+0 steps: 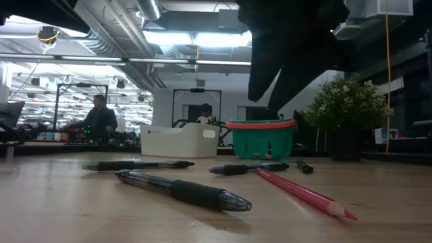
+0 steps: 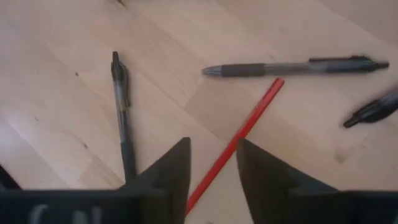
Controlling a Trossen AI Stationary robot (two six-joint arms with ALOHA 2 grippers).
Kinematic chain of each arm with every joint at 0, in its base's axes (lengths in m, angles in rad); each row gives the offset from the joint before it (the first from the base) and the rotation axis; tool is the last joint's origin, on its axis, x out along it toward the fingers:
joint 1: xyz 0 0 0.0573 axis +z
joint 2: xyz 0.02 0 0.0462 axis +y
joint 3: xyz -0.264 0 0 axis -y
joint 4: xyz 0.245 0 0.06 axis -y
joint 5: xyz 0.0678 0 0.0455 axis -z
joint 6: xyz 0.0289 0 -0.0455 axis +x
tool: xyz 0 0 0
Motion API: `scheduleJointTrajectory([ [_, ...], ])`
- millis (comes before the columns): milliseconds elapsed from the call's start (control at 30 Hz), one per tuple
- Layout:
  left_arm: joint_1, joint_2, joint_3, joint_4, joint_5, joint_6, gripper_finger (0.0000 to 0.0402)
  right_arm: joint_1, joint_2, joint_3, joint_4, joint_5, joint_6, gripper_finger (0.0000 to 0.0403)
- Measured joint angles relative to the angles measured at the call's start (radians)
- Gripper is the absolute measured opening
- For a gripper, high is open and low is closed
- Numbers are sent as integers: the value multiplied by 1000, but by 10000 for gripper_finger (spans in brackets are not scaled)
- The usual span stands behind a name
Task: Sort pens & pencils
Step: Put the red pencil into the green basket
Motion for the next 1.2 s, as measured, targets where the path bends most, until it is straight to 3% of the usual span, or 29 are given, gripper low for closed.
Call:
scheduleJointTrajectory([
  [233, 0, 0, 0, 0, 0, 0, 102, -3, 25, 0, -3, -24, 107, 167],
  [567, 0, 0, 0, 0, 0, 0, 102, -57, 126, 0, 4, -256, 101, 152],
  [1200, 0, 0, 0, -27, 0, 1, 102, -77, 167, 6, 17, -205, 136, 149],
])
